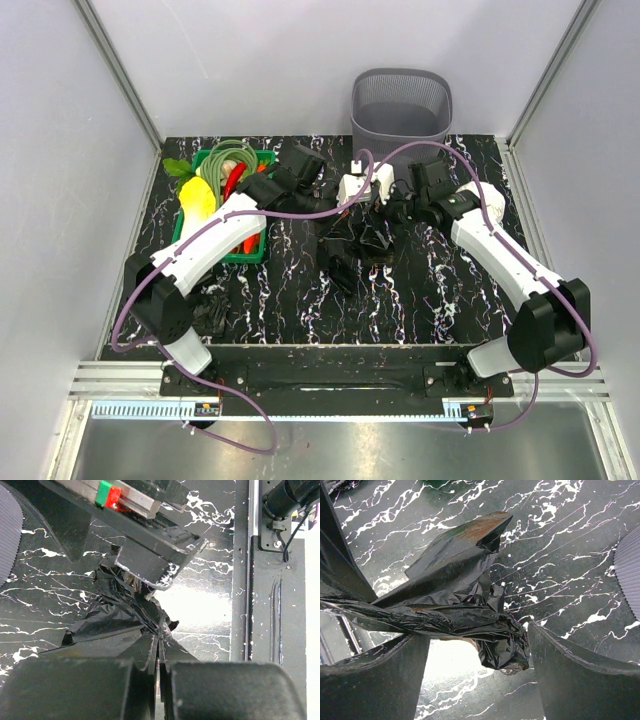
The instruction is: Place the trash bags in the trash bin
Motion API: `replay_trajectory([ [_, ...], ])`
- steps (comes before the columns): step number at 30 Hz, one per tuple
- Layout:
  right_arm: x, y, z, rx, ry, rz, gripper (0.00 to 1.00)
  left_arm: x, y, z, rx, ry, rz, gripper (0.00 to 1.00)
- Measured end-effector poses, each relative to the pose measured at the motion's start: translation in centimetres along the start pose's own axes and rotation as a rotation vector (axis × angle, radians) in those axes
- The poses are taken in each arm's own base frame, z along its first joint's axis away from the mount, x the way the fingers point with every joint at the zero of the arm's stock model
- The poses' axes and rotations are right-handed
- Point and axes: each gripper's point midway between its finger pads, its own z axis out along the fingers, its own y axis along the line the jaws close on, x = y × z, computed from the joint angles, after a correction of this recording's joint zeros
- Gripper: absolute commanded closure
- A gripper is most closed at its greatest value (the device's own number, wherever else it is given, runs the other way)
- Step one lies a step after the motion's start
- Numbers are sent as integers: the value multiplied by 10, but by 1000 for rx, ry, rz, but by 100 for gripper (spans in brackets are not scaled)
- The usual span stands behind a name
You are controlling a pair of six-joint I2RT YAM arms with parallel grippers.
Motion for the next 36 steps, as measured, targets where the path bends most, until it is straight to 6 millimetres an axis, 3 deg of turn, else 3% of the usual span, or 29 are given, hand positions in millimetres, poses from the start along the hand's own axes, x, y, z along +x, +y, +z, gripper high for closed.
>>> replay_trajectory([
  [22, -11, -15, -1, 75, -33, -35, 18, -2, -12, 0, 61, -16, -11, 100],
  [36, 1, 10, 18, -22, -6, -32, 18, -13, -7, -2, 33, -37, -25, 100],
])
